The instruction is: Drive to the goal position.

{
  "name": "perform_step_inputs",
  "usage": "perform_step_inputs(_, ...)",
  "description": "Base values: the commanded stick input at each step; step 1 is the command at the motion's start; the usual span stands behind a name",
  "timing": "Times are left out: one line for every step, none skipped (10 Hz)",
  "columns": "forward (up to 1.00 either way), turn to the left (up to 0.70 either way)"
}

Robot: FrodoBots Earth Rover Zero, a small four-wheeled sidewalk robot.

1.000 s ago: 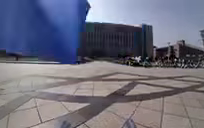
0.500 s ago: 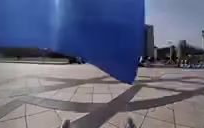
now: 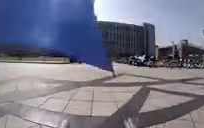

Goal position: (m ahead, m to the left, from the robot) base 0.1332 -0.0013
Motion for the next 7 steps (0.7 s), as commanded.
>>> perform_step_inputs(1.00, 0.00)
perform_step_inputs(1.00, 0.00)
perform_step_inputs(1.00, 0.00)
perform_step_inputs(1.00, 0.00)
perform_step_inputs(1.00, 0.00)
perform_step_inputs(1.00, 0.00)
perform_step_inputs(1.00, 0.00)
